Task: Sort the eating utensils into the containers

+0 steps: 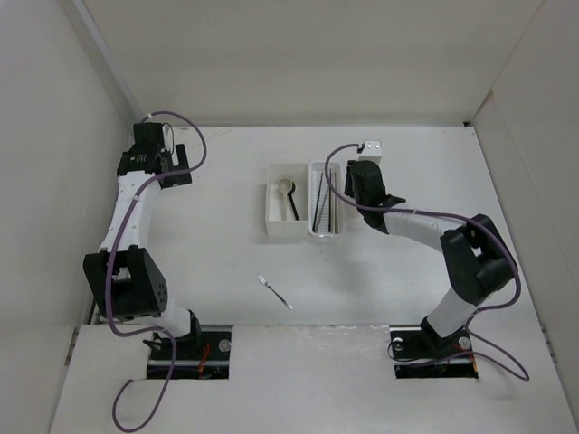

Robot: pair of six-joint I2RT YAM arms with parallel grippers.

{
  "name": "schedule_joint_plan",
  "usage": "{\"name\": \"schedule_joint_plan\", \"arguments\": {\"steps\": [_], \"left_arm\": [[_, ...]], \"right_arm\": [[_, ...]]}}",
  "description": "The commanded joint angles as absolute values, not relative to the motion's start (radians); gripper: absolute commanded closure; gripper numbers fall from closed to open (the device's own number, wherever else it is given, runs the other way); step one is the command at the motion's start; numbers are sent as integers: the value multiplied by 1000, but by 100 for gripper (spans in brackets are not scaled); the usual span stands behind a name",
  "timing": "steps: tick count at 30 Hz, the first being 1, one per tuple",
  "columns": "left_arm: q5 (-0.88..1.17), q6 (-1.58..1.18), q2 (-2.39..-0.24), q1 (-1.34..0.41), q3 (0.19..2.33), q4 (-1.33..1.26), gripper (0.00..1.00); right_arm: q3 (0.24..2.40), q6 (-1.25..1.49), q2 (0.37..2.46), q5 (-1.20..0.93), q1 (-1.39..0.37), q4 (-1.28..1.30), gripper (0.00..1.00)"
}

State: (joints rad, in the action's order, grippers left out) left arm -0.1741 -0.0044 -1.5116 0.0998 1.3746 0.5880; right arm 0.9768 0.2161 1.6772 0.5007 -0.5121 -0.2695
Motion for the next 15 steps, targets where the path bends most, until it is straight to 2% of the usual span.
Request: {"name": "schedule_joint_plan", "arguments": {"steps": [1,7,9,10,11,14,15], "left_arm": [[-189,-9,-1470,97,1411,586,0],[-146,-9,-1448,97,1411,586,0],[-134,-9,-1437,97,1420,586,0],[-121,-9,-1428,97,1430,586,0],[-121,-9,-1418,97,1439,586,0],[-121,-9,-1378,97,1439,595,0],[-121,-9,-1364,97,1439,595,0]], "right_arm": [[982,233,1582,502,-517,-336,60],[991,134,1428,525,-566,-336,54],[1040,47,1390,525,-604,-287,45],[1070,25,1390,525,-624,-170,41],[1151,14,1390,440,-662,-87,32],[1239,23,1414,161,-750,189,25],[1239,23,1425,123,-788,227,11]]}}
